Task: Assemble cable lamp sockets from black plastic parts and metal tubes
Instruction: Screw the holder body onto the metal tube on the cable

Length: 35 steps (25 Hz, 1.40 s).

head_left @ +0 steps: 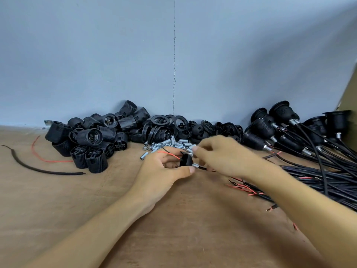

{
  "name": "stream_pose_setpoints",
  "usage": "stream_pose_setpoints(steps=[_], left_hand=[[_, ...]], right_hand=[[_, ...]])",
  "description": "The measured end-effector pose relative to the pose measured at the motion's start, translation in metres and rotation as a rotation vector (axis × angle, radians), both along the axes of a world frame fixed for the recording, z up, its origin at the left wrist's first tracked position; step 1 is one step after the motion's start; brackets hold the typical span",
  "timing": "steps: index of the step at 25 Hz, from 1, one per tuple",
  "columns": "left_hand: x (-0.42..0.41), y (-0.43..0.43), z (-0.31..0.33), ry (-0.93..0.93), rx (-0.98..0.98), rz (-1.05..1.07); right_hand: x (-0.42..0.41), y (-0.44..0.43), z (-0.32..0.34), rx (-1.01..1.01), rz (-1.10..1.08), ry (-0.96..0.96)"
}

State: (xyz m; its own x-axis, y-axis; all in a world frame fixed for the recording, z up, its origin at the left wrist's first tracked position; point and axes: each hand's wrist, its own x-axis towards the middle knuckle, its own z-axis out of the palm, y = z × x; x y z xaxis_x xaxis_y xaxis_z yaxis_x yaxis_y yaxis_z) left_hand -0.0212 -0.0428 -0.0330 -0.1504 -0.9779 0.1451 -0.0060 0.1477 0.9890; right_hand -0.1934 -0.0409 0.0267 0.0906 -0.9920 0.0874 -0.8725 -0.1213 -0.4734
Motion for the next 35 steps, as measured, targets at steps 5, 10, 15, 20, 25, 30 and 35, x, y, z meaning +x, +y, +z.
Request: stream_pose_setpoints(steps=[5,10,15,20,25,30,35], left_hand=[[0.005,-0.004,-0.003,0.09,0.04,-0.008],[0.011,-0.005,-0.001,0.109,0.056,-0.108],[0.011,-0.005,0.001,0.133,0.068,-0.112],[0.014,-0.003,0.003,0.092,0.044,-0.133],[0.015,-0.001,-0.001,-0.275,-0.178,-0.005],[0.012,-0.001,-0.007,-0.371,-0.298,-0.053],[0.014,-0.002,-0.008,-0.353,-0.245,-0.07]], right_hand=[[0.009,0.0,-0.024,-0.119,0.044,-0.122],[0.007,-0.003,-0.03,-0.115,0.073,-0.073],[0.004,-0.002,-0.029,-0.172,0.037,-0.034],[0.005,0.003,-0.027,-0.264,-0.082,0.202],[0.006,0.005,-0.026,-0.196,-0.097,0.273],[0.019,0.01,-0.031,-0.171,0.047,-0.03],[0.025,0.011,-0.036,-0.118,0.041,-0.212]])
